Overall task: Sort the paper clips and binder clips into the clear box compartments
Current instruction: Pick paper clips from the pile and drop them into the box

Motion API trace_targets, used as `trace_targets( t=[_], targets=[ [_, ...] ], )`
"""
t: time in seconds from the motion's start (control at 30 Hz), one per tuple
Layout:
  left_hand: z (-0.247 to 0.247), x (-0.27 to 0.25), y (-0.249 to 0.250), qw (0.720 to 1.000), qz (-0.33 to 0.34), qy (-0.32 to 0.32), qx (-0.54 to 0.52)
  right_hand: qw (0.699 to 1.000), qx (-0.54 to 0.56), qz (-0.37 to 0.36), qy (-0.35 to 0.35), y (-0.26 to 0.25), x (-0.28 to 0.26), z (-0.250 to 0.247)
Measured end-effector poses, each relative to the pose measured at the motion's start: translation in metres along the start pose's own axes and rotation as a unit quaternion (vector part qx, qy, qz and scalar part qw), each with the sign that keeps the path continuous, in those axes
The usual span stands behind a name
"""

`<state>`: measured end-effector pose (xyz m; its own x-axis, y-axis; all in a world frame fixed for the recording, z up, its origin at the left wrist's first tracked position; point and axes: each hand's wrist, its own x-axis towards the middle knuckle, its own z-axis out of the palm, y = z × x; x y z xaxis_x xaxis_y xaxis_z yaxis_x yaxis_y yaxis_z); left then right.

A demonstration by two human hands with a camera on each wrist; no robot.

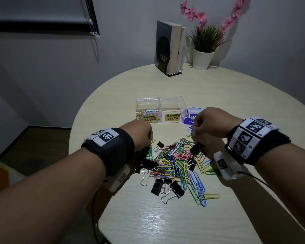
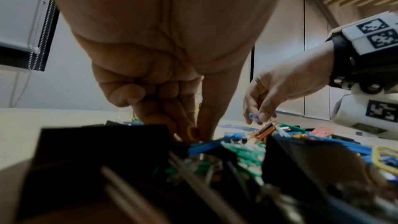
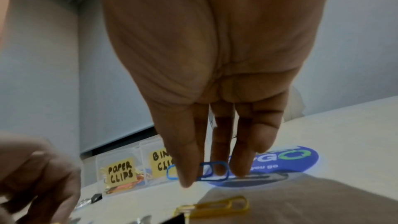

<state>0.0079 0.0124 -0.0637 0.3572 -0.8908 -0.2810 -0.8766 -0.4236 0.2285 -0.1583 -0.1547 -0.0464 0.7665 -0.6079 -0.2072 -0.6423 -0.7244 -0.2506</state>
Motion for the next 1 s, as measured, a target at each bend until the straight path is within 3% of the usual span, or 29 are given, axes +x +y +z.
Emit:
trace_targets(
  t=[0.13,0.47,0.77,1.0],
  targets=[
    [-0.004,-0.004,-0.004,0.999,-0.015,0.029,-0.019,0.999,-0.036,-0.015,-0.037,-0.003,0.002,0.01],
    [0.004,-0.003,0.004,0.998,-0.047,-0.039,0.005,0.999,0.02,0.013,-0.048,0.0,0.004,0.016],
    [0.006,-0.005,0.009,1.0,-0.023,0.004,0.013,0.998,0.05,0.018,-0.025,0.002,0.005,0.018],
    [0.01,-0.001,0.012,0.999,-0.032,-0.022,0.024,0.998,0.054,0.029,-0.023,0.003,0.005,0.019]
  ],
)
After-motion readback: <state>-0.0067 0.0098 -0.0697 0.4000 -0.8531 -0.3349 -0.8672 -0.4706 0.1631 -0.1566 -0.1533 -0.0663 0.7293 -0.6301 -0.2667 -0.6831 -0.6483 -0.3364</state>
